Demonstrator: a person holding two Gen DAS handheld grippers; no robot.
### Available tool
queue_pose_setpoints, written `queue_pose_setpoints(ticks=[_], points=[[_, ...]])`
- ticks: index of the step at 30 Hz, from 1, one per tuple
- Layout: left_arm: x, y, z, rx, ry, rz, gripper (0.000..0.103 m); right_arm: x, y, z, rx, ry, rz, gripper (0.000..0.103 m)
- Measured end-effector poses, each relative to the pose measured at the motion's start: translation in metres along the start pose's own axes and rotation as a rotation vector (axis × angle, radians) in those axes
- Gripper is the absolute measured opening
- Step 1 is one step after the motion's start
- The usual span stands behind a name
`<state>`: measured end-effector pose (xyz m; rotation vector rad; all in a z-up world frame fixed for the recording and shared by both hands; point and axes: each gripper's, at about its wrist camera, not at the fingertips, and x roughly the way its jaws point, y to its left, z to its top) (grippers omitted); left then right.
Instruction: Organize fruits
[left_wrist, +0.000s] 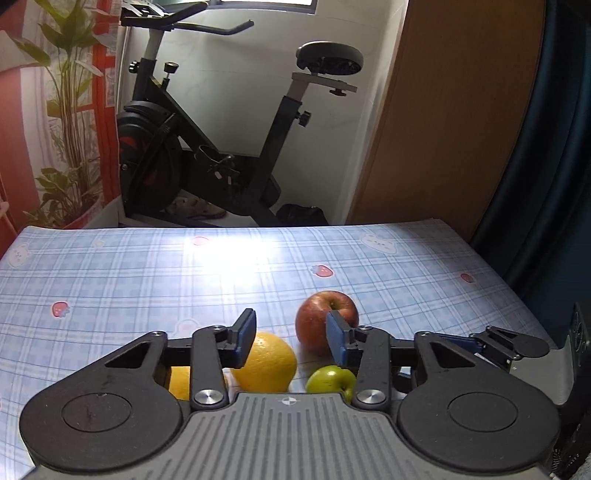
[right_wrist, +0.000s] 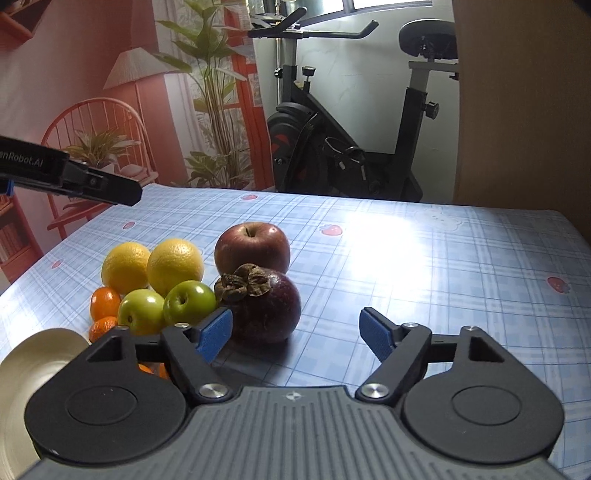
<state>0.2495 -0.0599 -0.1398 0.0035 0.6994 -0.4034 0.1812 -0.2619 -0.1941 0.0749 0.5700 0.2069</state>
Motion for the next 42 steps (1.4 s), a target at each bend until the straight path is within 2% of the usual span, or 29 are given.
queue_pose_setpoints(ticks=[4, 8, 13, 24, 33, 38, 42], points=[[0.018, -0.007, -0.002, -0.036, 0.05, -0.095, 0.042, 0.006, 0.006, -0.008, -0.026, 0.008, 0.04, 0.073], [0.031, -0.019, -0.006, -0.018, 0.075, -0.144, 0.042, 0.012, 0.01, -0.013, -0.054, 0.008, 0.045, 0.073], [0.046, -0.022, -0.012, -0.061, 0.12, -0.191, 0.042, 0.015, 0.015, -0.01, -0.085, 0.003, 0.056, 0.073], [0.064, -0.025, -0.013, -0.088, 0.155, -0.226, 0.038, 0.031, 0.022, -0.006, -0.106, -0.004, 0.061, 0.07], [0.071, -0.027, -0.014, -0.075, 0.179, -0.262, 0.038, 0.038, 0.015, -0.002, -0.073, 0.012, 0.082, 0.065], [0.074, -0.029, -0.013, -0.059, 0.178, -0.253, 0.038, 0.04, 0.01, -0.003, -0.034, 0.018, 0.101, 0.064], [0.076, -0.029, -0.012, -0.053, 0.184, -0.245, 0.032, 0.041, 0.006, -0.002, -0.009, 0.025, 0.114, 0.065]])
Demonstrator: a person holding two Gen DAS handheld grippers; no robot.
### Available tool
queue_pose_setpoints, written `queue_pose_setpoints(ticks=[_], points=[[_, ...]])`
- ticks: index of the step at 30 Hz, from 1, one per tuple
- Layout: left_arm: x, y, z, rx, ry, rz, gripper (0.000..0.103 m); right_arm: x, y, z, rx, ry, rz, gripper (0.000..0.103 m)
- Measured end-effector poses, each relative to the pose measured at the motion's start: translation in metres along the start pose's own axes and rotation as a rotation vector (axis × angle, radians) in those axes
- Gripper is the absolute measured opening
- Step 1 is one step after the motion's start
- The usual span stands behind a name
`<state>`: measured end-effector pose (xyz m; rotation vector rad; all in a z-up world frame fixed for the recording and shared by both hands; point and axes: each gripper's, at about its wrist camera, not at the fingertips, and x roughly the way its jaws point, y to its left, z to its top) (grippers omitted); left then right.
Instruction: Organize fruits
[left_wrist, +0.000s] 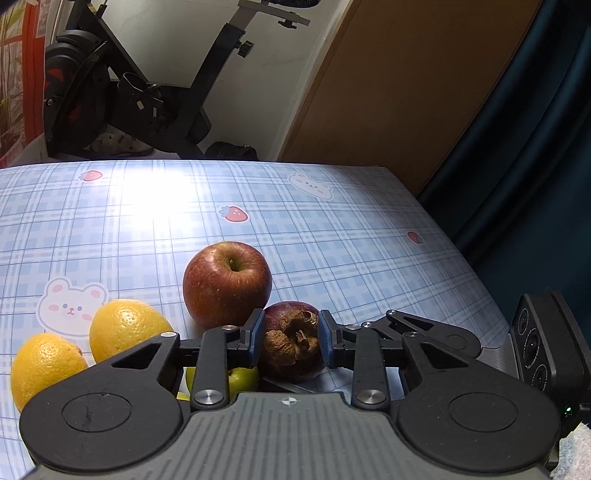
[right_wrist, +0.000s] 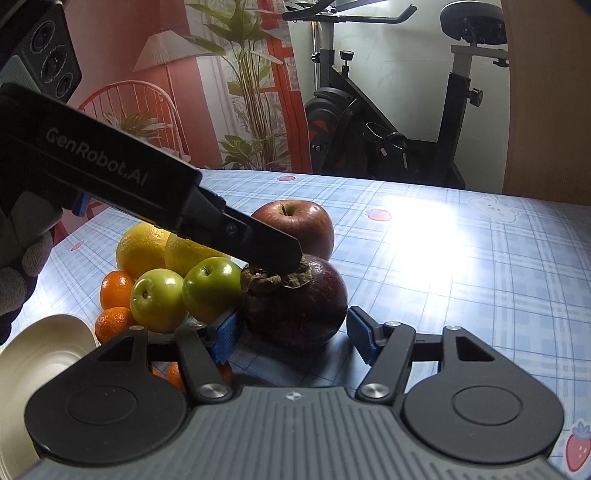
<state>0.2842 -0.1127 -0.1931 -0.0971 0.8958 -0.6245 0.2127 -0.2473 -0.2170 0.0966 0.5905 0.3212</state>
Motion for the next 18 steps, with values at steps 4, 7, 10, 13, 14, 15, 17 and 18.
queue_pose_setpoints(ticks=[4, 7, 10, 13, 14, 15, 17, 18], points=[[-0.0001, 0.0003, 0.0008, -0.002, 0.003, -0.001, 0.032, 0.0009, -0.0017, 0.0006, 0.011, 0.006, -0.007, 0.068], [0.0011, -0.0004, -0.0001, 0.006, 0.0, -0.007, 0.032, 0.0012, -0.0026, 0.0004, 0.012, 0.006, -0.007, 0.069], [0.0009, -0.0015, -0.0008, 0.013, 0.005, -0.013, 0.032, 0.0017, -0.0021, 0.0008, 0.006, 0.007, 0.001, 0.064], [0.0004, -0.0004, -0.0002, 0.016, 0.014, -0.02, 0.032, 0.0007, -0.0007, -0.0002, 0.0, 0.005, -0.001, 0.064], [0.0003, 0.0003, -0.0001, 0.011, 0.016, -0.025, 0.032, 0.0001, -0.0003, -0.0007, 0.0, 0.003, -0.003, 0.064], [-0.0001, 0.0005, -0.0001, 0.01, 0.017, -0.027, 0.031, -0.0006, -0.0001, -0.0011, 0.0, 0.002, -0.005, 0.064], [-0.0004, -0.0027, -0.0007, 0.021, 0.019, -0.025, 0.031, -0.0031, 0.0015, -0.002, 0.0, -0.003, -0.01, 0.064], [-0.001, -0.005, -0.0011, 0.027, 0.02, -0.025, 0.031, -0.0055, 0.0027, -0.0025, -0.001, -0.009, -0.018, 0.064]])
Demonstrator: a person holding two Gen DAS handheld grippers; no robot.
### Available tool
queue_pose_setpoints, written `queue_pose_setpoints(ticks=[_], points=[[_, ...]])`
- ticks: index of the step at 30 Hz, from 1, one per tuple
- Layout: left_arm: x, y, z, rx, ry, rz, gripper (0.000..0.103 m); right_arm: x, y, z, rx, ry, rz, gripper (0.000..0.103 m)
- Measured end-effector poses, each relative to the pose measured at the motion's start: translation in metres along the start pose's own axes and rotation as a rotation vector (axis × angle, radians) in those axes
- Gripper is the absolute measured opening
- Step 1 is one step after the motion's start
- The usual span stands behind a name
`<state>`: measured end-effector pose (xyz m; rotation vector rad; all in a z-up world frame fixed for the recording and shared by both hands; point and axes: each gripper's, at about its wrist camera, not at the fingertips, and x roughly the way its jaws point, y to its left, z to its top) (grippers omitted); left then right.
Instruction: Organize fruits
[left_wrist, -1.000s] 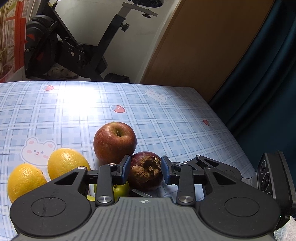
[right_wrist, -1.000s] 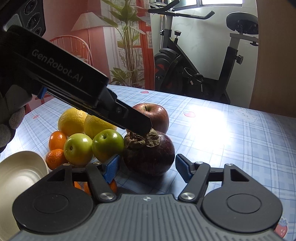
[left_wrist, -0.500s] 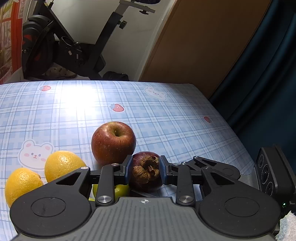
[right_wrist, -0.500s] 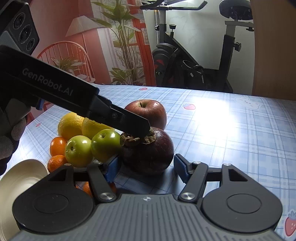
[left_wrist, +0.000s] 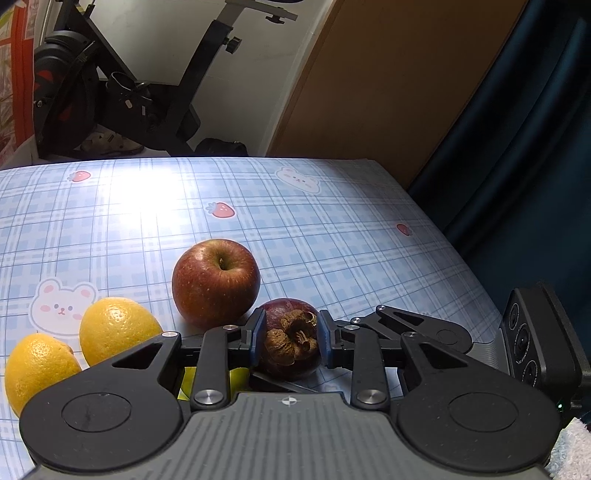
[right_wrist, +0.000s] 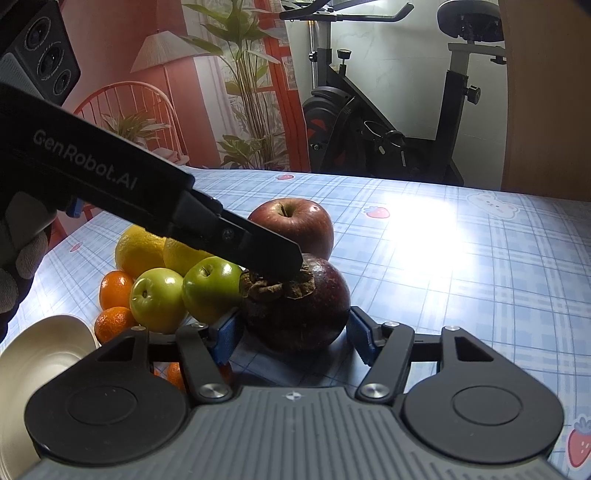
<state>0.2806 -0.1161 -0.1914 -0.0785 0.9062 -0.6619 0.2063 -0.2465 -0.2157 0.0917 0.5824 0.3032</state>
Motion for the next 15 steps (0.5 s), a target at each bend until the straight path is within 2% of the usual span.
queue_pose_setpoints(ticks=[9, 15], points=[[-0.013, -0.018, -0.01, 0.042, 0.011, -0.016, 0.031, -0.025, 0.008, -0.007, -0.004, -0.009, -0.024, 0.064], [-0.035, -0.02, -0.016, 0.021, -0.011, -0.03, 0.031, -0.046, 0.027, -0.005, -0.005, -0.021, -0.034, 0.064]])
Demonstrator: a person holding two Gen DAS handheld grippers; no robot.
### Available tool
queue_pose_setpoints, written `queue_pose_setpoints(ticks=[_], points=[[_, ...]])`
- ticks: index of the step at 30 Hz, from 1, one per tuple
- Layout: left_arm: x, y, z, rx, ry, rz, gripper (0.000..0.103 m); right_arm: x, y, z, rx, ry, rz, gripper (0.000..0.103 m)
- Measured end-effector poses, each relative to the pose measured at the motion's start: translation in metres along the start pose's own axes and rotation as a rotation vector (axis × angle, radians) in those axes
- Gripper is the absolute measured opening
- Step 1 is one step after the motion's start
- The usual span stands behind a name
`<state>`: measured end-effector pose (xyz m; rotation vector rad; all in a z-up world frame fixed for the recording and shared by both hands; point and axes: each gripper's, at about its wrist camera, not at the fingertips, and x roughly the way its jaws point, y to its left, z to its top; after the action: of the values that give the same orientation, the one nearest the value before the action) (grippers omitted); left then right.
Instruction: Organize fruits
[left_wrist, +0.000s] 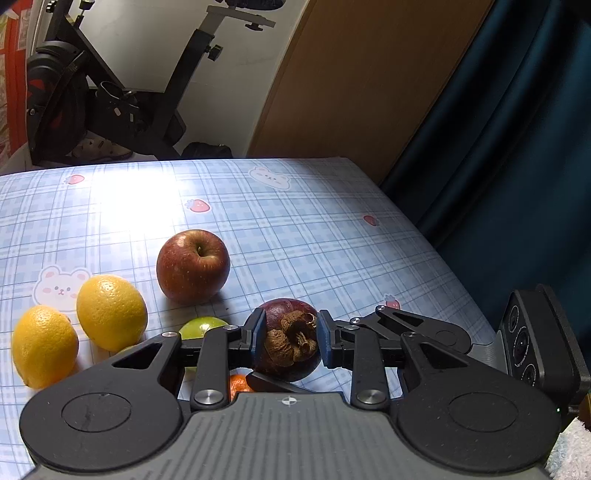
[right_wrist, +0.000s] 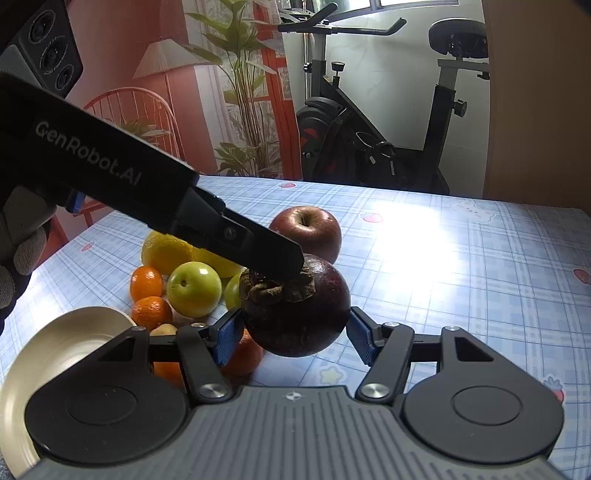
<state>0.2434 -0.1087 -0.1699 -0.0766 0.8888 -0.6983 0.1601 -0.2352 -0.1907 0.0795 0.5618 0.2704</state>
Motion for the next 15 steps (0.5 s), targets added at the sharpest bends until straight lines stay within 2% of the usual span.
queue_pose_setpoints(ticks=[6, 11, 15], points=[[-0.035, 0.0, -0.006, -0.01, -0.029, -0.001, 0.031, -0.017, 0.029, 0.009, -0.012, -0.015, 0.02, 0.064], [-0.068, 0.013, -0.02, -0.026, -0.041, 0.012, 0.031, -0.02, 0.064, 0.013, -0.046, -0.01, 0.062, 0.064], [-0.086, 0.033, -0.037, -0.08, -0.036, 0.025, 0.031, -0.013, 0.091, 0.008, -0.068, 0.013, 0.1, 0.064]])
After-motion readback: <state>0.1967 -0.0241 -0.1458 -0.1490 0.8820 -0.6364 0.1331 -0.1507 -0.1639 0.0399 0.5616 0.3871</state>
